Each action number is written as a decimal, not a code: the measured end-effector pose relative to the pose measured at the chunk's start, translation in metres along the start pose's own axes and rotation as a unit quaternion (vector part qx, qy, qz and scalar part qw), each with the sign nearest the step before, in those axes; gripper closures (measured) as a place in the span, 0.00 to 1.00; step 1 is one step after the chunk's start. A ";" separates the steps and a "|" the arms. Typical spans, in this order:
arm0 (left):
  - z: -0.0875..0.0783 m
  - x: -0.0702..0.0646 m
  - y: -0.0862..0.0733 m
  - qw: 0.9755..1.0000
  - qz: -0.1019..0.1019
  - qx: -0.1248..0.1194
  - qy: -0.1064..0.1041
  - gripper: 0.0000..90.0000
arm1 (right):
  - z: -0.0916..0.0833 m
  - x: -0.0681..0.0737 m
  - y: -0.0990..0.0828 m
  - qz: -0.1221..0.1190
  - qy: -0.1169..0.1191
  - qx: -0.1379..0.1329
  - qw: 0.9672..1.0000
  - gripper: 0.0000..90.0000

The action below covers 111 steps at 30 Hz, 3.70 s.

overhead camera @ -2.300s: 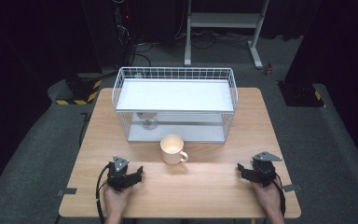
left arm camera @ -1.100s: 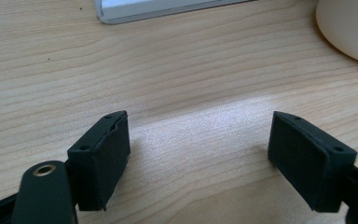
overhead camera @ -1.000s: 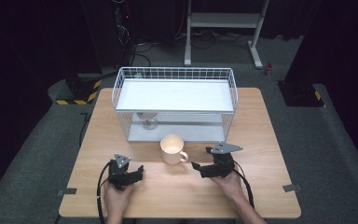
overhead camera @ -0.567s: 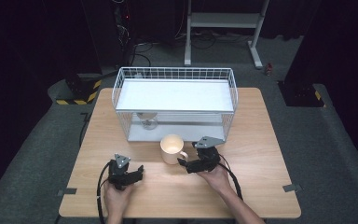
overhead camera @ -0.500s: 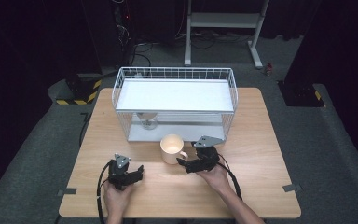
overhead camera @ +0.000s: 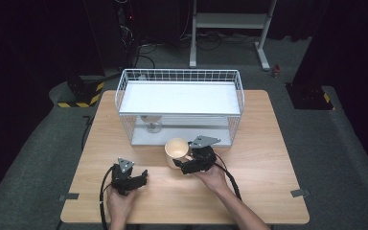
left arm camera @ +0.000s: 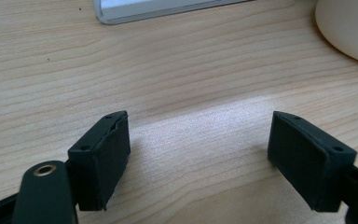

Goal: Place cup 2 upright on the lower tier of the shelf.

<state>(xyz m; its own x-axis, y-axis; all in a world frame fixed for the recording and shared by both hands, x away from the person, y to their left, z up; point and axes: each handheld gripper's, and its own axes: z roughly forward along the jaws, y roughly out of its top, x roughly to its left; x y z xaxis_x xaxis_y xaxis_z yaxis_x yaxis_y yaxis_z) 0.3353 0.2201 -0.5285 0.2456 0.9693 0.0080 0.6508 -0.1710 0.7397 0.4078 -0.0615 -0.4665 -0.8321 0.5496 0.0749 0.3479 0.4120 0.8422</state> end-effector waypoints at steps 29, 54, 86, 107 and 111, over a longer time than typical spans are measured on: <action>0.000 -0.001 0.000 1.000 0.005 -0.001 -0.006 0.24 | 0.028 0.000 0.009 -0.019 -0.036 0.009 0.999 0.10; 0.000 -0.001 0.000 1.000 0.005 -0.001 -0.006 0.24 | 0.034 -0.002 0.007 -0.015 -0.034 0.015 0.999 0.11; 0.000 -0.001 0.000 1.000 0.005 -0.001 -0.006 0.24 | 0.010 -0.011 0.008 -0.007 -0.054 0.014 0.998 0.12; 0.000 -0.001 0.000 1.000 0.005 -0.001 -0.006 0.24 | -0.018 -0.044 0.010 0.016 -0.109 0.005 0.994 0.12; 0.000 -0.001 0.000 1.000 0.006 0.000 -0.006 0.24 | -0.019 -0.051 0.008 0.036 -0.117 0.002 0.993 0.12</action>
<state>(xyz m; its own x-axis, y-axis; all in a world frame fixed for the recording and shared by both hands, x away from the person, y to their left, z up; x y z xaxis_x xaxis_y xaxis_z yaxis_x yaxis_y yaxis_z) 0.3351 0.2196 -0.5284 0.2627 0.9648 0.0091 0.6481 -0.1834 0.7391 0.4449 -0.1004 -0.4529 -0.6828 0.7305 0.0083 0.4048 0.3688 0.8367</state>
